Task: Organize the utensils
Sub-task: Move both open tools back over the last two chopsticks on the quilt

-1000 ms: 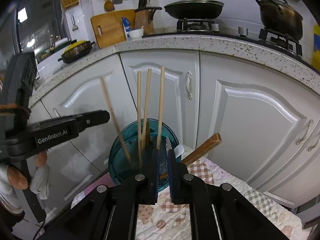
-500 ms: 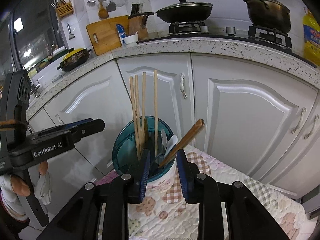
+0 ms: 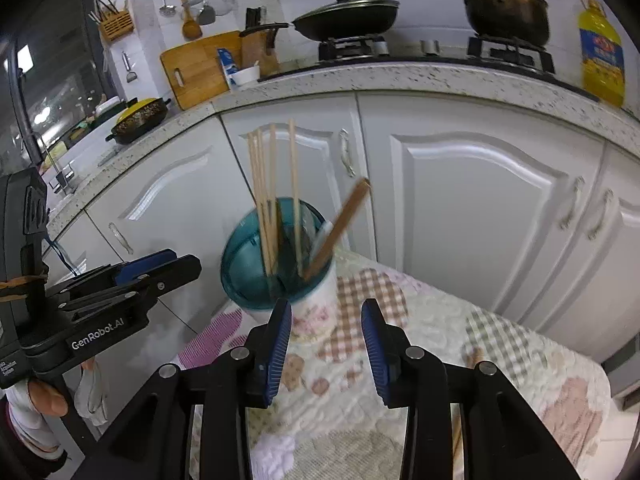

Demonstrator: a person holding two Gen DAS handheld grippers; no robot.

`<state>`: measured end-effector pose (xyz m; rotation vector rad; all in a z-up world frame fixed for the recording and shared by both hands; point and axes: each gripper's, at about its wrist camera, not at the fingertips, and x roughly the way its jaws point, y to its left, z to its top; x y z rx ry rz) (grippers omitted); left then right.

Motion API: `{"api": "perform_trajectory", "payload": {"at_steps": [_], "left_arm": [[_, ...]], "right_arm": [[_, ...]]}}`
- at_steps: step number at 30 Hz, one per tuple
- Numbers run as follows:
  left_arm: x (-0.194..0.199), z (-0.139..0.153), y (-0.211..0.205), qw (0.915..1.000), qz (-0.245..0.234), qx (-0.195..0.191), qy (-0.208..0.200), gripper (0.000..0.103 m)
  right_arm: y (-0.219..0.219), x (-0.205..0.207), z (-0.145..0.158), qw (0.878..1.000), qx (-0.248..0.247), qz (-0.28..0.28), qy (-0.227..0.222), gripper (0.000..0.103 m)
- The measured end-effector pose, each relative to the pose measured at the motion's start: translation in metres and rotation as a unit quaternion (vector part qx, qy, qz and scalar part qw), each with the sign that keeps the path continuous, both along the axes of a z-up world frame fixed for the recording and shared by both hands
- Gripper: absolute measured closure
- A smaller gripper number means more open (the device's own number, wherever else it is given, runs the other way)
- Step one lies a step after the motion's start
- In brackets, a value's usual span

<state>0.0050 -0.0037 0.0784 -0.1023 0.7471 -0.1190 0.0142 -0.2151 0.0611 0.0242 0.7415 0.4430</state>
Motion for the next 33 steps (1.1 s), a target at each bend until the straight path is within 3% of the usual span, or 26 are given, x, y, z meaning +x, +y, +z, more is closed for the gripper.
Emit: {"api": "perform_trajectory", "payload": {"at_steps": [13,24,33], "left_arm": [[-0.02,-0.023,-0.036,0.9993,-0.029,0.012,0.019,0.066],[-0.023,-0.049,-0.049,0.9977,-0.039,0.003,0.056,0.066],[-0.02,-0.061,-0.052,0.9966,-0.041,0.005,0.071,0.066]], "right_arm": [[-0.057,-0.023,-0.035,0.998,-0.003,-0.054,0.04,0.068],[-0.124,-0.01,-0.115,0.98,-0.019,-0.141,0.138,0.067],[-0.119,0.008,-0.132,0.979,-0.041,-0.127,0.154,0.067]]}}
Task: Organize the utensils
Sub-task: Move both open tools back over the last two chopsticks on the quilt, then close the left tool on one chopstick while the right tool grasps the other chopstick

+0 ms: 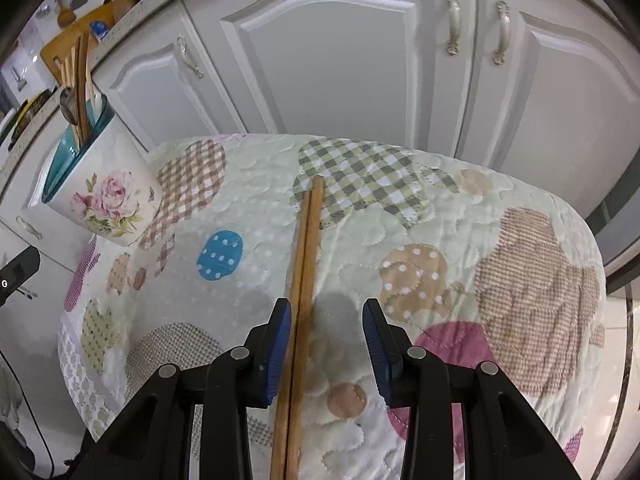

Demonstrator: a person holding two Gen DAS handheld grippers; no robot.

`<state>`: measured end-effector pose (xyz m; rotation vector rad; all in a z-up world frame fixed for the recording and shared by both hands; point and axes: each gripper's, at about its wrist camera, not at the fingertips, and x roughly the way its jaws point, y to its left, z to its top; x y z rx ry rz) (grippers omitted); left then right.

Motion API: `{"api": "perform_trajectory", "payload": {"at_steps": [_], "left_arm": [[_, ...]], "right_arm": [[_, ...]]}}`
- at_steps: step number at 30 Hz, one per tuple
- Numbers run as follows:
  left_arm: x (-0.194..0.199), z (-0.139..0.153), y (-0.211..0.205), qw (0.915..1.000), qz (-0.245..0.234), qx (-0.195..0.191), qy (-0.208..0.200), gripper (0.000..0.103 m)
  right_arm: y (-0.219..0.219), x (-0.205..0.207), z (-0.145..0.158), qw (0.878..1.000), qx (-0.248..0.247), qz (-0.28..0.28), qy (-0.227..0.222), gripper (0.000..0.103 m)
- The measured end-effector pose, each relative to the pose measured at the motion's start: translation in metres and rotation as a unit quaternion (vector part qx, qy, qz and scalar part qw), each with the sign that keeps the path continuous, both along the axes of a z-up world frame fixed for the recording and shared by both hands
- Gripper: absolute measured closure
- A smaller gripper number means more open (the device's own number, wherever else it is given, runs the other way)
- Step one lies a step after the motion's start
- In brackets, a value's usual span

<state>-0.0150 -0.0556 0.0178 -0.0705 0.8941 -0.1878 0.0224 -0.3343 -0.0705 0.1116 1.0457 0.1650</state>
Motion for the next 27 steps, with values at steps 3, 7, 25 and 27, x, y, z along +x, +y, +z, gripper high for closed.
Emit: {"api": "perform_trajectory", "payload": {"at_steps": [3,7,25,27], "left_arm": [[0.001,-0.001,0.001,1.0,0.002,-0.001,0.002,0.066],[0.003,-0.003,0.001,1.0,0.002,0.0,0.006,0.066],[0.005,-0.01,-0.012,0.9997,-0.013,-0.002,0.02,0.066],[0.006,-0.012,-0.015,0.9996,-0.015,-0.003,0.024,0.066]], "right_arm": [[0.004,0.007,-0.006,1.0,-0.012,0.007,0.009,0.067],[0.002,0.01,-0.009,1.0,-0.023,-0.002,0.007,0.067],[-0.026,-0.004,-0.008,0.999,-0.04,-0.03,0.019,0.089],[-0.041,-0.012,-0.009,0.998,-0.029,-0.044,0.024,0.089]]}}
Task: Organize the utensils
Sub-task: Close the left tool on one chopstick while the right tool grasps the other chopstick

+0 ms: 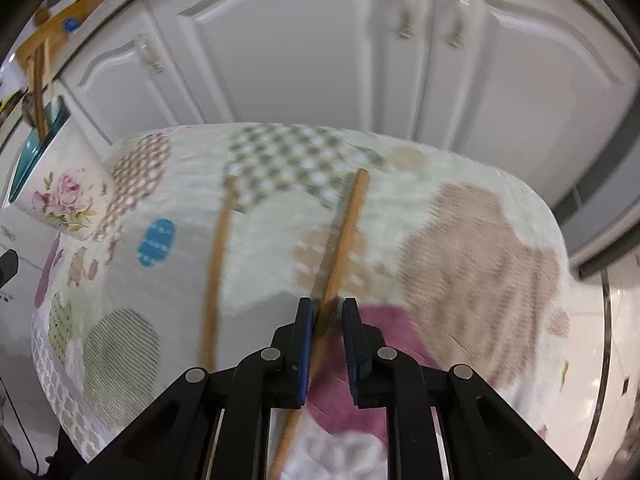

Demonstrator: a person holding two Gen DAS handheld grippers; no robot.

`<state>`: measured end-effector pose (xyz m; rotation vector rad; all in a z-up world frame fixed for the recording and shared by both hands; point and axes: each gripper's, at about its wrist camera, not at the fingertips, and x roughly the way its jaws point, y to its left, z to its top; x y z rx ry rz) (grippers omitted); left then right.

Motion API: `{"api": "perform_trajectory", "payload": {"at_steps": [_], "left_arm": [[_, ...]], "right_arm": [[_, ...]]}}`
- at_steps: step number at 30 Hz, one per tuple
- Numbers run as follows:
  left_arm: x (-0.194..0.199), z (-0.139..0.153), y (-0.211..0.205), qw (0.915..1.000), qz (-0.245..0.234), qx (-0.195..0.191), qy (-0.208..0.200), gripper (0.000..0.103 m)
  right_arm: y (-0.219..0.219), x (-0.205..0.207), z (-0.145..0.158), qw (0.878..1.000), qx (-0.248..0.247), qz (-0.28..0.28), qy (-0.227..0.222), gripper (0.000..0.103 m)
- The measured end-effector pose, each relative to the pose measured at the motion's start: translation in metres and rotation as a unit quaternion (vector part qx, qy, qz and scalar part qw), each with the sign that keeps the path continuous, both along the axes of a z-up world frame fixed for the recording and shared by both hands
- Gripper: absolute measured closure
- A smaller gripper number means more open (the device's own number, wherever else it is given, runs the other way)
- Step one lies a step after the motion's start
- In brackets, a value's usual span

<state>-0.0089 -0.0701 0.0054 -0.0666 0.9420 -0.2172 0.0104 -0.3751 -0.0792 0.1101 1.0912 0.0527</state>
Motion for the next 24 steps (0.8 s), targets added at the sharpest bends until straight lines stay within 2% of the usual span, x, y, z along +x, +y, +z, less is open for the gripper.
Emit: {"api": "perform_trajectory", "payload": {"at_steps": [3,5,6,7,17,24], "left_arm": [[0.001,-0.004,-0.008,0.9999,-0.01,-0.008,0.011,0.066],[0.002,-0.006,-0.017,0.9995,-0.023,-0.014,0.017,0.066],[0.001,-0.007,-0.022,0.9993,-0.03,-0.015,0.018,0.066],[0.001,-0.007,-0.026,0.9991,-0.034,-0.014,0.018,0.066],[0.014,-0.017,-0.076,0.9948,-0.084,-0.029,0.05,0.066],[0.043,-0.033,-0.116,0.9905,-0.105,-0.04,0.079,0.064]], "right_arm": [[-0.013,-0.006,0.002,0.999,0.037,-0.014,0.001,0.089],[-0.021,-0.012,0.007,0.998,0.065,-0.018,-0.01,0.081],[-0.024,-0.014,0.009,0.997,0.073,-0.019,-0.015,0.073],[-0.026,-0.015,0.012,0.996,0.079,-0.02,-0.02,0.07],[-0.03,0.005,0.019,0.996,0.077,-0.022,-0.03,0.069],[-0.038,0.025,0.013,0.997,0.07,-0.029,-0.021,0.068]]}}
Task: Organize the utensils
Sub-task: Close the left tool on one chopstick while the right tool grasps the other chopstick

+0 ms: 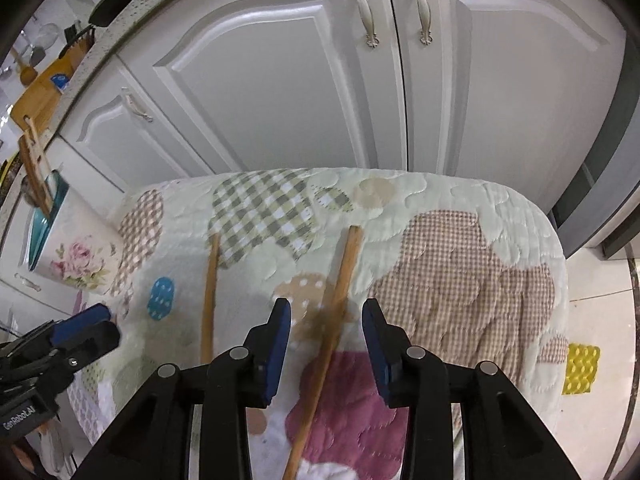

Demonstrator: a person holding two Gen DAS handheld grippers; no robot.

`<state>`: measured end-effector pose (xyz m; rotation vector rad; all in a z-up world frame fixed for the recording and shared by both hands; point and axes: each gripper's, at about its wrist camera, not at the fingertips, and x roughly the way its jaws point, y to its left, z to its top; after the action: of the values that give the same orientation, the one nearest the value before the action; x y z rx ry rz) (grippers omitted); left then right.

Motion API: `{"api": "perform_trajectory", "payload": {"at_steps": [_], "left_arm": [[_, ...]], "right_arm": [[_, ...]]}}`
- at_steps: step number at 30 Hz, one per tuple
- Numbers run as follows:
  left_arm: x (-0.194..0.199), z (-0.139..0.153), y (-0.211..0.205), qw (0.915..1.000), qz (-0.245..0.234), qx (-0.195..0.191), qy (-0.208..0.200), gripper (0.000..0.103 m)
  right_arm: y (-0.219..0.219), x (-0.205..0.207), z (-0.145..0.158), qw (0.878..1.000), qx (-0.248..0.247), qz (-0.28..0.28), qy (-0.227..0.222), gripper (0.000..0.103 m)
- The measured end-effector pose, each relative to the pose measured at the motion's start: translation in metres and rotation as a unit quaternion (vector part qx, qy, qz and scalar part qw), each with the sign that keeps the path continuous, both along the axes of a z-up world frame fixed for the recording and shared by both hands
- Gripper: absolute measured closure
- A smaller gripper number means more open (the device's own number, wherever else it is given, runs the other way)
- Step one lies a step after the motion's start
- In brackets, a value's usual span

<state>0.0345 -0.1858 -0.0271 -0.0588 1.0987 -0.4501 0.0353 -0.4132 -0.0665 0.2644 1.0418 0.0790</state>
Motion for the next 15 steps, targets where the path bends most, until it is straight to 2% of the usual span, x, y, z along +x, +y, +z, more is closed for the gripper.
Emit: {"api": "perform_trajectory", "payload": {"at_steps": [8,12,15], "left_arm": [[0.036,-0.03,-0.035,0.9996,-0.006,0.016,0.023,0.064],[0.049,-0.045,-0.046,0.999,-0.006,0.026,0.036,0.064],[0.051,-0.047,-0.055,0.9991,-0.015,0.035,0.018,0.068]], "right_arm": [[-0.003,0.014,-0.01,1.0,-0.006,0.013,0.006,0.068],[-0.001,0.018,-0.011,0.999,-0.023,0.025,0.006,0.081],[-0.001,0.02,-0.012,0.999,-0.025,0.033,0.001,0.087]]}}
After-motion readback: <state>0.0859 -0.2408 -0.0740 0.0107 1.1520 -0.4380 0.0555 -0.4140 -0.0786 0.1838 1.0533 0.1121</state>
